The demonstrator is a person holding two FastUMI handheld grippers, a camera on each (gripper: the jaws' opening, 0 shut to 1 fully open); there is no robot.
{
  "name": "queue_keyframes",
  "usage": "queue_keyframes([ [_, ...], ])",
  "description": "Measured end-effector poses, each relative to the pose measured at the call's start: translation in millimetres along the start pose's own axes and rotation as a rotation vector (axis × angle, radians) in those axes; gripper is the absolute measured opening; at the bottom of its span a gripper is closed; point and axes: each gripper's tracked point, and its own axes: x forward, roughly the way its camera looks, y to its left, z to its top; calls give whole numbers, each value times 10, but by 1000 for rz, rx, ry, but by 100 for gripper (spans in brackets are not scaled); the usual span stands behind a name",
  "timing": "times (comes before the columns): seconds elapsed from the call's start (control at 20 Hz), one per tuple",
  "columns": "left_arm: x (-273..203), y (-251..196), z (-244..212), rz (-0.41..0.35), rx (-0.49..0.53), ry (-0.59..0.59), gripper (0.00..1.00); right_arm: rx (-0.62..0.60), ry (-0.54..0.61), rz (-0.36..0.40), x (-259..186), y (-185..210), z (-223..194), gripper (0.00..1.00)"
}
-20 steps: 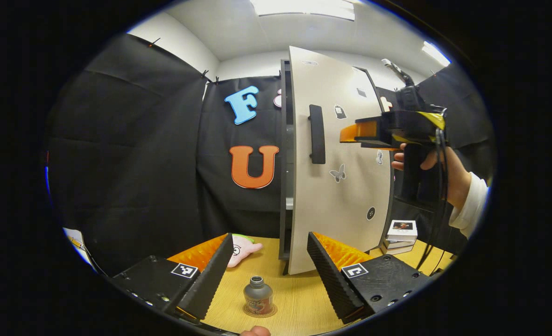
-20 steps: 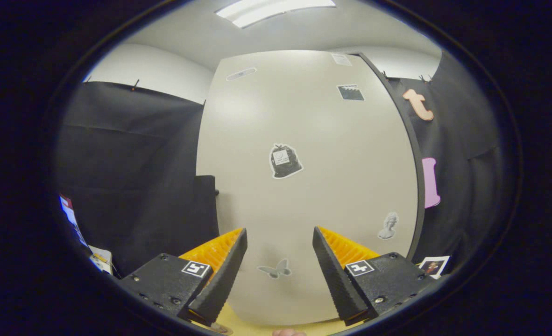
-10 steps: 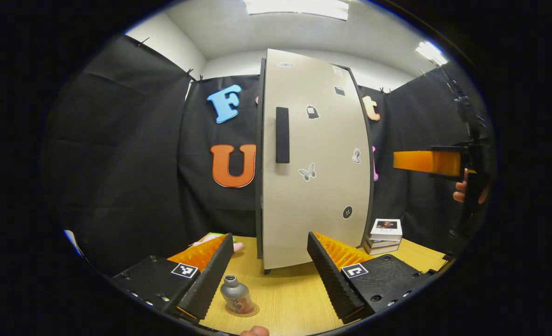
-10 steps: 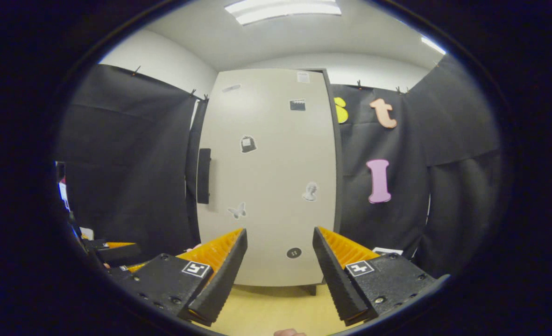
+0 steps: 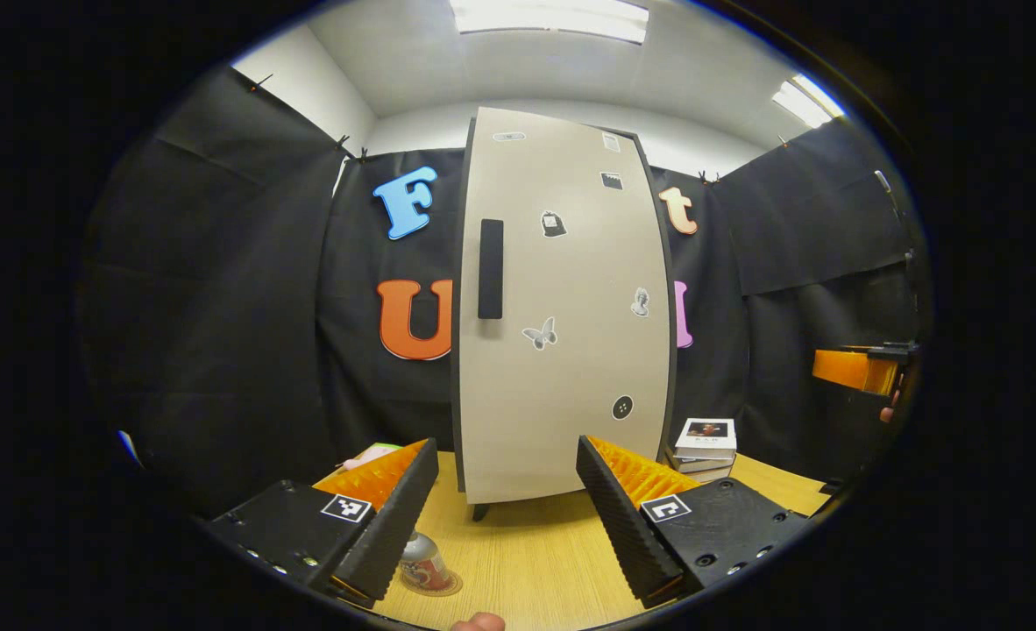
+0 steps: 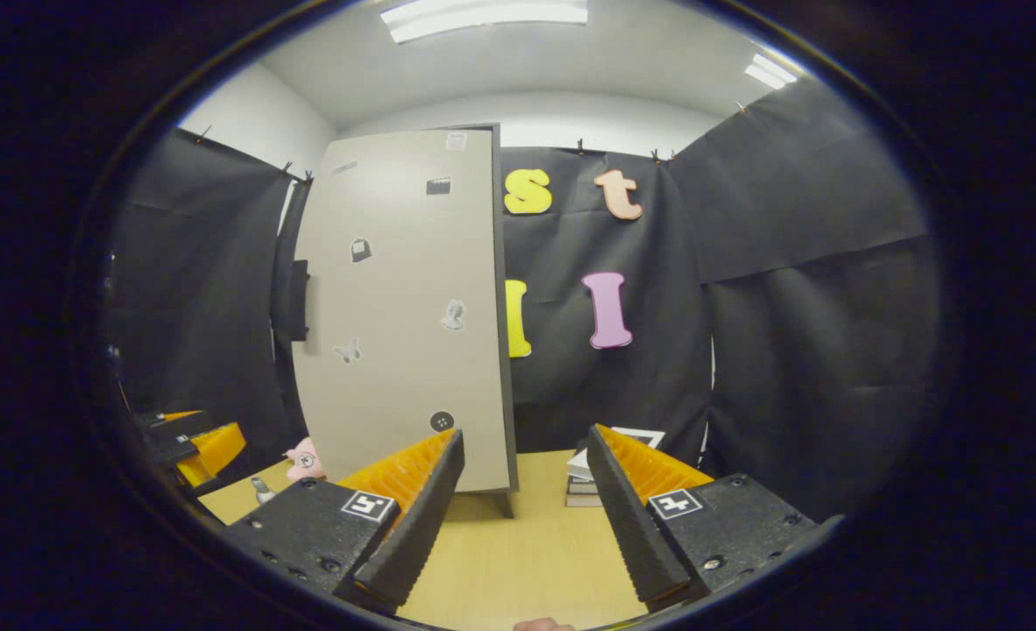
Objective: Open the cabinet door with the right hand, grasp the bottle in the cabinet with the left hand and place it on the coaster, then close the cabinet door with the right hand.
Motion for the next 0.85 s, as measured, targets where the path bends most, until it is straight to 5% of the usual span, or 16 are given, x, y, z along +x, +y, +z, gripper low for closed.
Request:
queue_keyframes([
  [0.85, -24, -47, 139, 3, 2, -44, 95, 58, 7, 2, 33, -52, -8, 91],
])
